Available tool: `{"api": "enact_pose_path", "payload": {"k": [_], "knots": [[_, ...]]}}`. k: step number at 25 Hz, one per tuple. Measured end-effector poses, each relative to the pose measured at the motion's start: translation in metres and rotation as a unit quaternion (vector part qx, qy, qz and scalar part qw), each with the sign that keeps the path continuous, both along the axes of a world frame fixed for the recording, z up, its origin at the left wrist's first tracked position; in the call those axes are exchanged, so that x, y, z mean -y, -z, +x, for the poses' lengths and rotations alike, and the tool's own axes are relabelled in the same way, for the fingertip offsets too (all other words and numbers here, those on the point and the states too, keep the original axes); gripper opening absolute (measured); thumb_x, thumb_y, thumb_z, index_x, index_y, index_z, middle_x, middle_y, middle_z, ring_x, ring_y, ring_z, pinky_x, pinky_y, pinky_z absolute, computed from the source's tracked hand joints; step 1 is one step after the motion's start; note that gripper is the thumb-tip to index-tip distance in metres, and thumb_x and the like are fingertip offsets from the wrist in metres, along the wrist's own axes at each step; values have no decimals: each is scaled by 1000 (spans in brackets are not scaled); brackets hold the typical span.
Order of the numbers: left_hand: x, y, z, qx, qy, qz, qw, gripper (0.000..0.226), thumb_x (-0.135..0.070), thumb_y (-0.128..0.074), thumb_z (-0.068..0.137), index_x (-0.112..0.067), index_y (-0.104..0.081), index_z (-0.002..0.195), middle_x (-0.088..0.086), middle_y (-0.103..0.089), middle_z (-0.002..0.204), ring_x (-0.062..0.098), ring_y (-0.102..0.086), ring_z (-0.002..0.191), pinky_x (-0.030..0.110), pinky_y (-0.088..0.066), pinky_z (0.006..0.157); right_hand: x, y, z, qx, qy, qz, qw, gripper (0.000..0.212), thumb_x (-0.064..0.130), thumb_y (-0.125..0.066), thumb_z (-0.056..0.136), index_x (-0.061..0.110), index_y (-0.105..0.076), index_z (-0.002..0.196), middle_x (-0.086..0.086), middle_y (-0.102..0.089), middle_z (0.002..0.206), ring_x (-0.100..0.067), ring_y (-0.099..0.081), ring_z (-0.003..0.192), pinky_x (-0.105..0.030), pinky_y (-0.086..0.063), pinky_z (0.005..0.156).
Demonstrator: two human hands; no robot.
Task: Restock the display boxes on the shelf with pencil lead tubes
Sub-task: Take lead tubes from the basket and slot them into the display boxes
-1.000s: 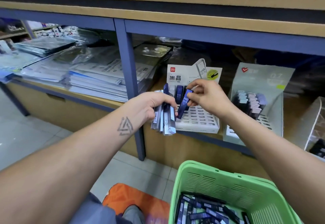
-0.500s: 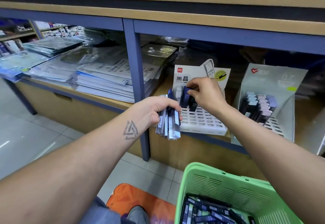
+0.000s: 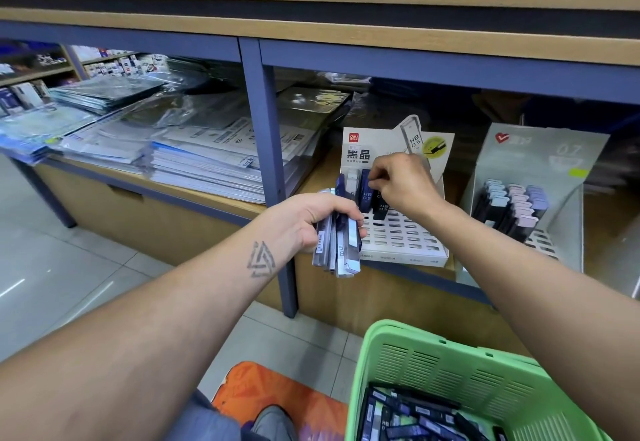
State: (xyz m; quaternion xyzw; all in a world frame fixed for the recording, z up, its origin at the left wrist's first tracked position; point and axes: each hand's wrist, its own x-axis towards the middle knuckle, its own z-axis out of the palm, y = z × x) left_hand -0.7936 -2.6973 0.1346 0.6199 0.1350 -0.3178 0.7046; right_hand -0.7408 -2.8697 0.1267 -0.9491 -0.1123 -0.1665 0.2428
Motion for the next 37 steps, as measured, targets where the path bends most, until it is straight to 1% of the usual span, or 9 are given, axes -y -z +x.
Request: {"api": "enact_pose_path", "payload": {"k": [4, 7, 11, 13, 16, 22, 27, 33, 37], "knots": [[1, -2, -1, 13, -2, -18, 1000, 13, 4, -62, 87, 2, -66, 75, 15, -69, 73, 24, -70, 65, 36, -62, 61, -2, -11, 0, -11, 13, -59, 998, 21, 11, -63, 90, 17, -77, 104, 0, -67, 115, -23, -61, 108, -34, -50, 90], [4, -3, 0, 16, -18, -35, 999, 12, 2, -63, 87, 1, -66, 75, 15, -69, 72, 24, -70, 64, 38, -62, 63, -2, -21, -17, -24, -3, -21, 999, 23, 13, -58, 94, 18, -76, 108, 0, -67, 111, -19, -61, 99, -31, -49, 84], [11, -5, 2, 15, -41, -25, 999, 7, 1, -64, 87, -1, -69, 84, 16, -70, 73, 28, -70, 65, 44, -59, 71, 9, -27, -70, -262, -55, 267, 926, 23, 29, -66, 97, 8, -59, 102, -14, -74, 76, -24, -67, 61, -32, -49, 55], [15, -7, 1, 13, -52, -20, 998, 6, 1, -64, 87, -2, -70, 87, 16, -70, 75, 29, -69, 66, 46, -60, 68, 12, -26, -90, -356, -79, 232, 902, 41, 41, -73, 90, 7, -55, 104, -17, -74, 74, -24, -68, 59, -28, -49, 52], [22, -10, -1, 22, -61, -16, 998, 6, 1, -68, 87, -3, -69, 91, 17, -71, 79, 31, -70, 70, 49, -61, 66, 9, -26, -100, -388, -70, 261, 881, 44, 24, -81, 85, 3, -53, 112, -21, -75, 77, -23, -70, 58, -26, -54, 52], [39, -22, -2, 58, -49, -59, 995, 1, -2, -70, 88, -3, -69, 88, 15, -70, 73, 25, -69, 65, 42, -60, 70, 52, -49, -99, -306, -22, 379, 873, 24, 1, -79, 84, 0, -65, 103, -18, -70, 73, -20, -63, 54, -22, -51, 48], [80, -41, -6, 91, -22, -83, 992, 33, 5, -61, 87, -2, -68, 56, 15, -68, 65, 24, -68, 60, 36, -61, 64, 113, -67, -100, -180, 35, 525, 831, 14, -6, -65, 92, -6, -69, 105, -19, -68, 84, -14, -63, 59, -16, -54, 55], [136, -62, -13, 91, -29, -61, 994, 17, 5, -60, 89, -5, -58, 75, 15, -65, 66, 24, -66, 59, 40, -61, 61, 179, -63, -100, -65, 65, 608, 788, 15, -11, -66, 89, -6, -65, 102, -17, -68, 91, -19, -72, 67, -19, -57, 66], [164, -68, -10, 95, -28, -55, 994, 20, 7, -60, 87, -3, -58, 69, 16, -64, 66, 27, -65, 64, 44, -59, 69, 216, -55, -106, -26, 55, 642, 764, 27, -7, -72, 86, -4, -63, 112, -12, -73, 85, -18, -71, 70, -21, -57, 67]]}}
